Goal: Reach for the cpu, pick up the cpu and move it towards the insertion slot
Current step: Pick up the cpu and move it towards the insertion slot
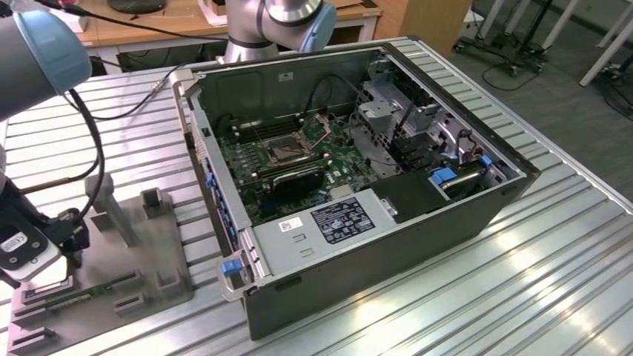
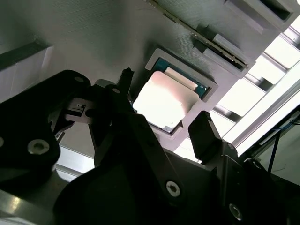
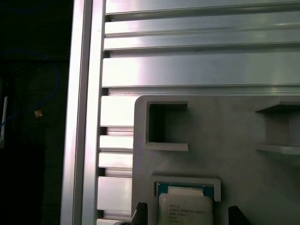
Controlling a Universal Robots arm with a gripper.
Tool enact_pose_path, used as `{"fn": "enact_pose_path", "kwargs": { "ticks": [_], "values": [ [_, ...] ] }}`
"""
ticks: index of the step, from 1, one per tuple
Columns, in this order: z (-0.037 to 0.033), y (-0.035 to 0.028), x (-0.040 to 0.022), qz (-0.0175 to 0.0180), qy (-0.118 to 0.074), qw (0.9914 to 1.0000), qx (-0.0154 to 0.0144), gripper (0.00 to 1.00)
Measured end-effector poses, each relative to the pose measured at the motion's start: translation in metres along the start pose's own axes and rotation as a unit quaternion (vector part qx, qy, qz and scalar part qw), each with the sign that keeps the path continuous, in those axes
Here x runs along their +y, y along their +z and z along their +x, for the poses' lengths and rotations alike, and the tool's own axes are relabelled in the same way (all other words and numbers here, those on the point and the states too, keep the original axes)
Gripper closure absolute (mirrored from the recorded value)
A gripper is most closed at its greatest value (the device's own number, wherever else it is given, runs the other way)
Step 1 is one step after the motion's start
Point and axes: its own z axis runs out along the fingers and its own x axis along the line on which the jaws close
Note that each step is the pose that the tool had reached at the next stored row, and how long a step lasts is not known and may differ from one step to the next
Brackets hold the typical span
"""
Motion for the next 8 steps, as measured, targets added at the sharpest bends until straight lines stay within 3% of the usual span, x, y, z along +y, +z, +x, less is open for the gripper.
{"fn": "enact_pose_path", "kwargs": {
  "ticks": [5,6,8],
  "values": [
    [0.0001,0.0039,-0.0002,0.0000,0.000,1.00000,0.0001,0.27],
    [0.0001,0.0039,-0.0002,0.0001,0.000,1.00000,0.0002,0.33],
    [0.0001,0.0040,-0.0001,0.0000,0.000,1.00000,0.0001,0.33]
  ]
}}
